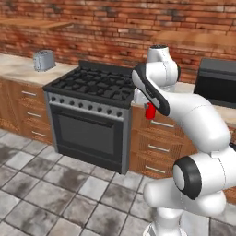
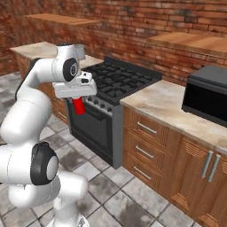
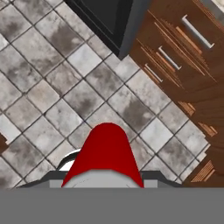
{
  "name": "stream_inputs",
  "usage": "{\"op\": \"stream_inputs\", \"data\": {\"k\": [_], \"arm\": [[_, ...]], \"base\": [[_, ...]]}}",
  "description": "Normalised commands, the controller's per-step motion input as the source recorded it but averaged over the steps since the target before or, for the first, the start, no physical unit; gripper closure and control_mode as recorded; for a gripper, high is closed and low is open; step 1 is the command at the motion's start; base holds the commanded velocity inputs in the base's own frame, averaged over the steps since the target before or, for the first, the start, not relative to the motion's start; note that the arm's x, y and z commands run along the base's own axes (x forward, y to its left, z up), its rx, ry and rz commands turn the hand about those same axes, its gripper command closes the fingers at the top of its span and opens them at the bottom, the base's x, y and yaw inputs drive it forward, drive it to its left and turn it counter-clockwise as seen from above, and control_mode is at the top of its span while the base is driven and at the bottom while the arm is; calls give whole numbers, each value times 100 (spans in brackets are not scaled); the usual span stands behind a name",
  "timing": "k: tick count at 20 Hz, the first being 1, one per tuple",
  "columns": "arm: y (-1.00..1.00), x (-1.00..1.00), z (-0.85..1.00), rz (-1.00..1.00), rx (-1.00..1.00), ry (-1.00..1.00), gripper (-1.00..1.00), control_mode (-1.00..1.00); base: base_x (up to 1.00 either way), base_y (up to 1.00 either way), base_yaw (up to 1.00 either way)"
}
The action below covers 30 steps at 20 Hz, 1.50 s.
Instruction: Four empty soda cans are scattered around the kitchen. Gather all the cans and cluster them next to the stove for recycling.
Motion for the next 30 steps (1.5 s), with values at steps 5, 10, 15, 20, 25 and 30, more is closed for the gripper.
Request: {"op": "stream_inputs", "data": {"k": [5, 10, 15, 20, 25, 30], "arm": [[0, 0, 0, 0, 0, 0, 100, 100], [0, 0, 0, 0, 0, 0, 100, 100], [0, 0, 0, 0, 0, 0, 100, 100], [0, 0, 0, 0, 0, 0, 100, 100], [0, 0, 0, 0, 0, 0, 100, 100], [0, 0, 0, 0, 0, 0, 100, 100]], "base": [[46, 3, -31], [52, 8, -29], [58, 15, -28], [61, 26, -26], [53, 36, -24], [60, 19, -26]]}}
